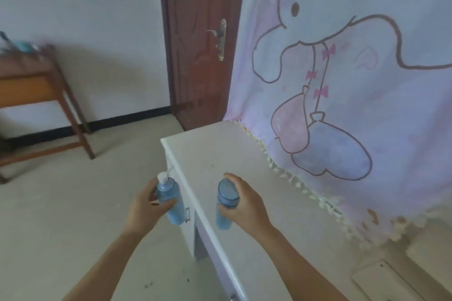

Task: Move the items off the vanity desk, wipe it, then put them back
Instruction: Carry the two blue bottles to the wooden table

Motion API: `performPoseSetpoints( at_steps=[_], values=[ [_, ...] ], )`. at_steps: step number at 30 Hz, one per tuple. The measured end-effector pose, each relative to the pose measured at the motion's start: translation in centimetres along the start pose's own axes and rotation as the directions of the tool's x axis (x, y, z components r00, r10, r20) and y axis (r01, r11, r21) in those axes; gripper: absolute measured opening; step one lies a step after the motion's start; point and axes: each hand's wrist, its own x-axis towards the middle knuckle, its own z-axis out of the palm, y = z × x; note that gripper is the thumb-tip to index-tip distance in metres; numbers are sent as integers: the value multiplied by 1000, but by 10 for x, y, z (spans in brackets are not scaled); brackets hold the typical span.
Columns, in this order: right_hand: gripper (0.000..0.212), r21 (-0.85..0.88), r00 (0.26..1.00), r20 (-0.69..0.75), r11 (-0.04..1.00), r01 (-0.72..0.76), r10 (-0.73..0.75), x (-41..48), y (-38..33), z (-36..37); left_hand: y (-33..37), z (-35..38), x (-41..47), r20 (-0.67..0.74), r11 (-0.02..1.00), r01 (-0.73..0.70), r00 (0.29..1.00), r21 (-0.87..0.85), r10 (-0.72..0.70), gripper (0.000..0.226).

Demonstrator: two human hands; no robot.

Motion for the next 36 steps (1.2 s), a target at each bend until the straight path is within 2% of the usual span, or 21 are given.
performPoseSetpoints(
  at_steps=[5, 9, 12, 17, 20, 26, 30, 36],
  values=[
    [63, 16, 969, 160, 982, 187, -187, 12, -77, 69, -27, -105, -48, -250, 998, 63, 966, -4, -62, 43],
    [64, 90, 900, 276, 941, 325, -337, 8, -152, 139, -51, -203, -100, -419, 995, 98, 902, -34, -103, 42],
    [63, 188, 857, 313, 911, 367, -410, -4, -211, 193, -65, -275, -146, -534, 993, 111, 838, -40, -115, 42],
    [61, 349, 801, 361, 866, 359, -478, -32, -303, 276, -92, -385, -219, -683, 988, 150, 717, -46, -141, 49],
    [63, 406, 755, 386, 832, 377, -530, -43, -344, 312, -106, -433, -246, -722, 987, 158, 678, -40, -138, 48],
    [63, 418, 703, 433, 817, 398, -565, -27, -396, 359, -123, -486, -243, -738, 987, 157, 665, -11, -115, 49],
    [62, 422, 703, 418, 808, 411, -576, 10, -425, 379, -128, -515, -207, -718, 990, 137, 688, -10, -103, 46],
    [65, 434, 712, 379, 793, 427, -591, 97, -471, 411, -131, -579, -118, -658, 992, 104, 752, 77, -28, 44]
  ],
)
